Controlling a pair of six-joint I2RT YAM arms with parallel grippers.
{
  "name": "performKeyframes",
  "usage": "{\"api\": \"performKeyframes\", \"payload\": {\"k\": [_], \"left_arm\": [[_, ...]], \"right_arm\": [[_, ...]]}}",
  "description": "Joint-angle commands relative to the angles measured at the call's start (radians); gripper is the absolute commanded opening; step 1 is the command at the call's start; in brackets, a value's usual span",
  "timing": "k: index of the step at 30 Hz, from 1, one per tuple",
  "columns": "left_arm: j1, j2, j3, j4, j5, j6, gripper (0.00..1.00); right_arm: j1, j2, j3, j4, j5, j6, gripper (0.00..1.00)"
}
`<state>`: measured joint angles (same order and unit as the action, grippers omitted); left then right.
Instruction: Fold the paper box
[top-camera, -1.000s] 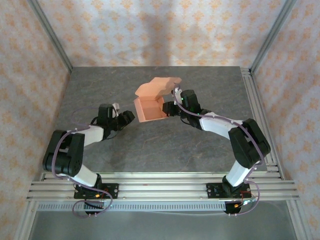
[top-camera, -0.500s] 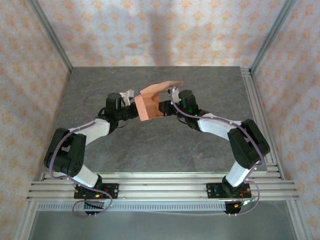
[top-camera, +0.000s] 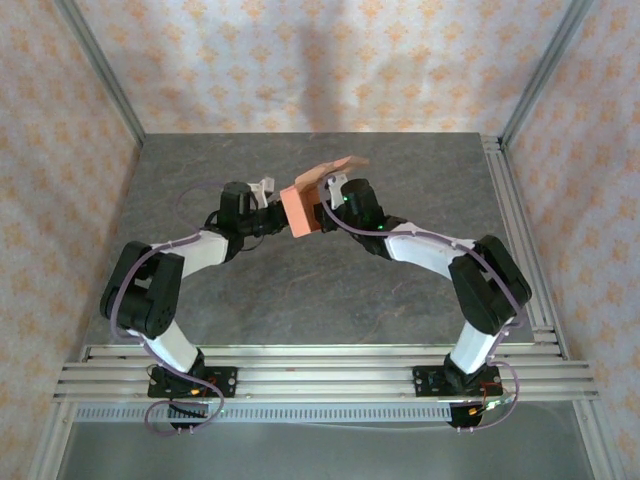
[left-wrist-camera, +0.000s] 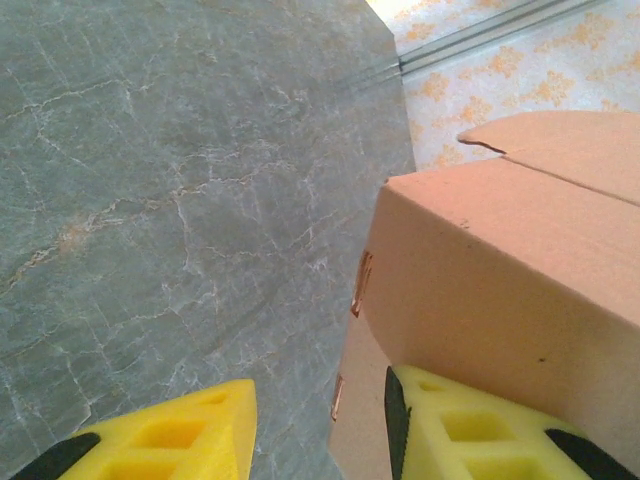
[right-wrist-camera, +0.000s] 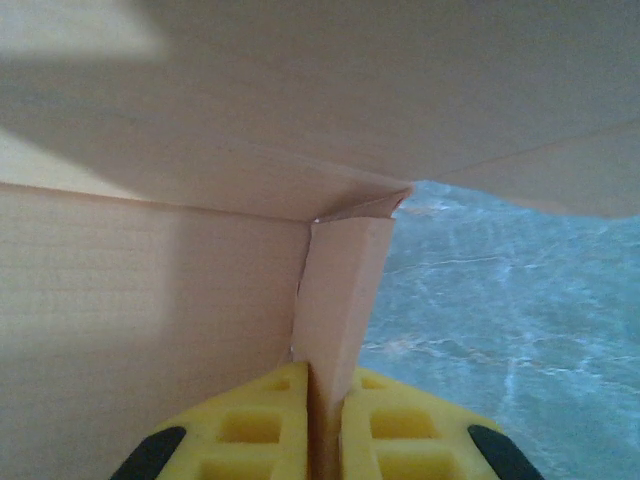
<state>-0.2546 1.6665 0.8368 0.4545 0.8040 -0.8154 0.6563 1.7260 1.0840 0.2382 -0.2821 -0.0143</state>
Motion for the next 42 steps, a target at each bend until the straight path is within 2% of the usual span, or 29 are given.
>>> {"api": "performKeyframes", "payload": {"k": [1,4,7,12,15,20,24,34,42], "left_arm": [[-0.026,0.019,0.069,0.146,0.035,-0.063,0.39],[-0.025,0.021,0.072,0.14,0.017,-0.058,0.39],[-0.021,0.002,0.063,0.057,-0.025,-0.002,0.41],[0.016,-0.028,0.012,-0.047,-0.118,0.063,0.55],[0.048,-0.037,-0.03,-0.051,-0.149,0.058,0.61],[0.093,-0.065,-0.1,-0.039,-0.178,0.057,0.66],[0.116,-0.106,-0.125,-0.09,-0.215,0.089,0.68],[0.148,-0.248,-0.131,-0.314,-0.356,0.228,0.7],[0.154,-0.319,-0.122,-0.384,-0.393,0.272,0.7]], "right_arm": [[0.079,0.026,0.034,-0.046,0.028,-0.115,0.12],[0.08,0.008,0.019,-0.025,0.06,-0.107,0.12],[0.077,-0.035,-0.016,0.005,0.113,-0.097,0.12],[0.064,-0.105,-0.07,0.032,0.178,-0.085,0.1],[0.056,-0.139,-0.106,0.049,0.2,-0.082,0.08],[0.036,-0.185,-0.156,0.057,0.224,-0.048,0.05],[0.015,-0.196,-0.191,0.051,0.232,-0.008,0.04],[0.002,-0.134,-0.211,-0.138,0.397,0.072,0.04],[0.02,0.021,-0.115,-0.367,0.474,0.156,0.04]]}}
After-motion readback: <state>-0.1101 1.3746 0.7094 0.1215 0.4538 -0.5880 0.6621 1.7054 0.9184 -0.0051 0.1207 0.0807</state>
